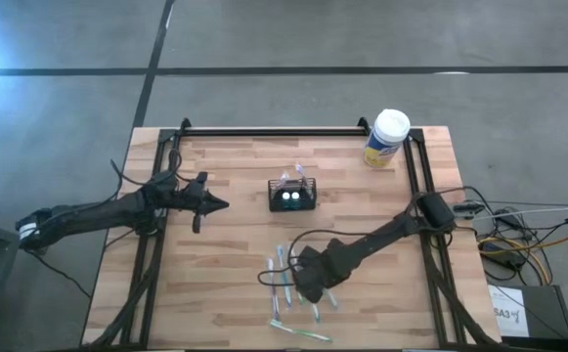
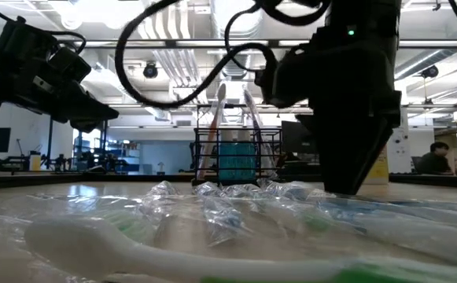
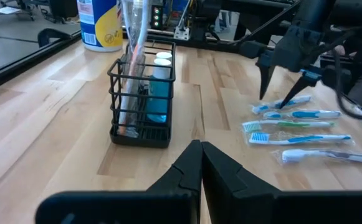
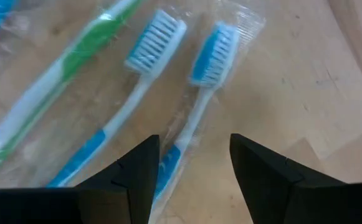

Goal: Pick & Place toothbrushing station
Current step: Put the right blue toothbrush into the mesh organizer

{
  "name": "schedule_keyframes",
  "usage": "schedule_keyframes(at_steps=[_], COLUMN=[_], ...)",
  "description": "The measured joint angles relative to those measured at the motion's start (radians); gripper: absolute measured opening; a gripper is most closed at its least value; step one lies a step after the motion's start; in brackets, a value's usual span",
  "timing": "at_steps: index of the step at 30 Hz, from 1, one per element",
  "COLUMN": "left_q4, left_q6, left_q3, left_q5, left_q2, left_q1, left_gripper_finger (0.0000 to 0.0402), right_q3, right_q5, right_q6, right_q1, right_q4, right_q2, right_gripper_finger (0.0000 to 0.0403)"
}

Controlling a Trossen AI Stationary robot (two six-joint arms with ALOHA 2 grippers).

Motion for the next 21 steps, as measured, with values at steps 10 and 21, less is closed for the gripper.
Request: schedule_keyframes(at_steps=[10, 21], left_q4=[-0.002, -0.004], left_q6=[0.003, 0.002], left_q3=[0.0, 0.0], left_q5=[0.0, 0.0], left_q2=[0.0, 0.0], left_q1=[0.0, 0.0], left_gripper_finger=[0.001, 0.001], right_q3=[-0.024, -0.05], right_q5=[-0.006, 0.01], right_q6=[-0.018, -0.14], right_q1=[0.0, -0.006], right_q4=[0.015, 0.01], right_q2=[0.007, 0.002], right_gripper_finger=[0.0194, 0.0057])
